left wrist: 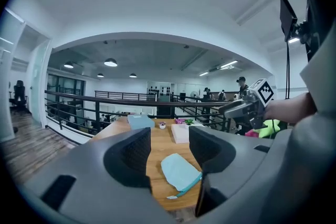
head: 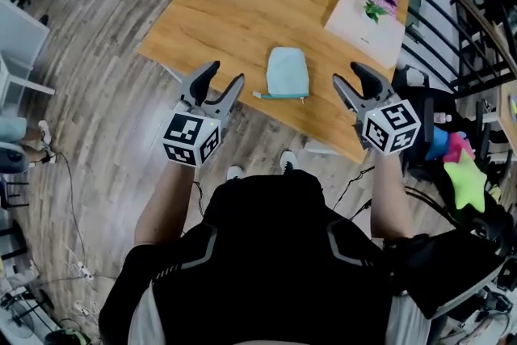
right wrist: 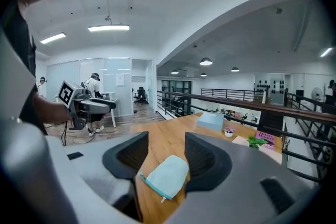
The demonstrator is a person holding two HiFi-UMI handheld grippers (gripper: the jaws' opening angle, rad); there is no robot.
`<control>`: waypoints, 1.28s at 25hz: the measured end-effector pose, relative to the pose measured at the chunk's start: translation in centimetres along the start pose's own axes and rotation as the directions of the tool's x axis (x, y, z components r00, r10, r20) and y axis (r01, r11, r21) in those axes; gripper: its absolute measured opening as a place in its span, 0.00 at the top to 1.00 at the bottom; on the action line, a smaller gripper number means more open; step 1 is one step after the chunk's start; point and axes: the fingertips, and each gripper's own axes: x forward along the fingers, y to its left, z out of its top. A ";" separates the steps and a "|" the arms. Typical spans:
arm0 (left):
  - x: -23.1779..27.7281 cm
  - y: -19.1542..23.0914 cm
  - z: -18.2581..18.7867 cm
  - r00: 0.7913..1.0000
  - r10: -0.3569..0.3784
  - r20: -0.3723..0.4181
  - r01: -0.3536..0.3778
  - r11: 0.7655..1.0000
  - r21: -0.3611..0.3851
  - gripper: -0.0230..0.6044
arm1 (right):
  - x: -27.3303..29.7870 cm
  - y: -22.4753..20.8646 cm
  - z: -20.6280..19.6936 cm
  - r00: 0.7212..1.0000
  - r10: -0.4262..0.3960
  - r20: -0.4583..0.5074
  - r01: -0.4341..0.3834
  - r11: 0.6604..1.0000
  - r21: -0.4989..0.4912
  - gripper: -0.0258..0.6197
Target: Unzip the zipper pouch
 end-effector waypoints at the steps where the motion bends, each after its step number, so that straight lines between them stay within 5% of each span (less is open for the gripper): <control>1: 0.4 -0.4 -0.2 1.000 0.008 -0.004 -0.008 1.000 -0.007 0.58 | 0.4 -0.4 -0.7 1.000 0.024 -0.013 -0.025 1.000 -0.013 0.61; 9: 3.9 -2.4 -4.3 0.994 0.060 -0.091 -0.066 0.996 -0.066 0.58 | 3.9 -2.0 -6.6 0.965 0.235 -0.115 -0.245 0.966 -0.084 0.65; 16: 3.7 -2.7 -9.0 0.973 0.146 -0.177 -0.182 0.962 -0.205 0.58 | 7.2 -2.7 -12.8 0.915 0.339 -0.220 -0.360 0.931 -0.061 0.66; 24: 3.3 -3.9 -12.4 0.953 0.217 -0.211 -0.269 0.927 -0.260 0.58 | 10.5 -1.4 -20.2 0.803 0.468 -0.368 -0.536 0.838 -0.105 0.70; 32: 1.4 -4.8 -15.4 0.926 0.270 -0.265 -0.341 0.898 -0.277 0.58 | 12.2 -0.3 -25.7 0.708 0.456 -0.539 -0.647 0.724 -0.237 0.72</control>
